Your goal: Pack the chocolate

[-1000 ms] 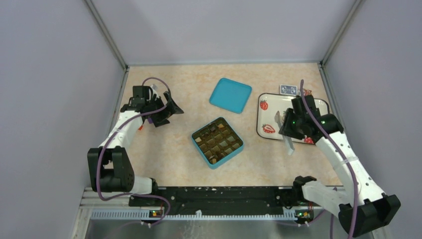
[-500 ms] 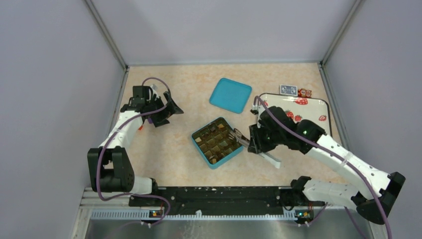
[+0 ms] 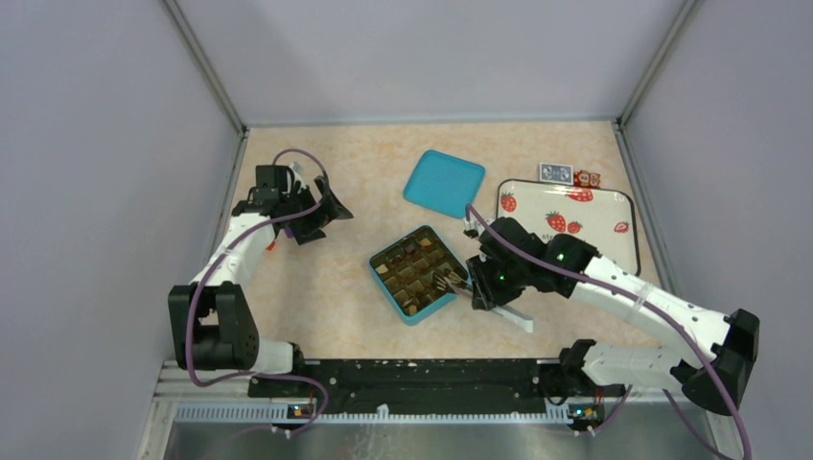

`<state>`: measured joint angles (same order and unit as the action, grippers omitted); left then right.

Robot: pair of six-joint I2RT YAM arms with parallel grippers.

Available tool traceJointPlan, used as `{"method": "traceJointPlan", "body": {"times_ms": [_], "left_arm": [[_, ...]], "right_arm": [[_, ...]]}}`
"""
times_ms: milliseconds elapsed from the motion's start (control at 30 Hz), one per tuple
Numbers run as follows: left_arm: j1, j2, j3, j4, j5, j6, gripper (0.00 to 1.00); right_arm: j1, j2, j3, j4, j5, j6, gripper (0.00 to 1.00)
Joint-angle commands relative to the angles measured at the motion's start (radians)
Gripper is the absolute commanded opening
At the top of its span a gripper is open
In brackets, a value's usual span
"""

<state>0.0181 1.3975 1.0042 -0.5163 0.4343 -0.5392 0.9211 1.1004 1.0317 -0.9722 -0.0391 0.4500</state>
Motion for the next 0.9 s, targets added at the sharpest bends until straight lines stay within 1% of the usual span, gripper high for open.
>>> {"method": "traceJointPlan", "body": {"times_ms": [0,67,233,367,467,767,867], "left_arm": [[0.005,-0.038,0.017,0.015,-0.005,0.012,0.98],[0.005,-0.037,0.017,0.017,-0.003,0.012,0.98],[0.005,-0.037,0.017,0.018,-0.002,0.012,0.98],[0.005,-0.039,0.017,0.017,0.0,0.013,0.98],[0.005,-0.037,0.019,0.018,0.0,0.013,0.98],[0.004,-0.036,0.019,0.017,0.003,0.014,0.98],[0.005,-0.034,0.019,0.017,0.003,0.016,0.98]], "right_arm": [[0.018,-0.005,0.004,0.029,0.008,-0.016,0.19],[0.018,-0.004,0.004,0.027,0.012,-0.017,0.22],[0.018,0.004,0.007,0.038,0.01,-0.016,0.34],[0.018,0.004,0.012,0.039,0.016,-0.015,0.39],[0.018,0.004,0.017,0.043,0.021,-0.016,0.4],[0.018,-0.005,0.032,0.058,0.036,-0.019,0.4],[0.019,-0.013,0.05,0.052,0.082,-0.018,0.4]]}}
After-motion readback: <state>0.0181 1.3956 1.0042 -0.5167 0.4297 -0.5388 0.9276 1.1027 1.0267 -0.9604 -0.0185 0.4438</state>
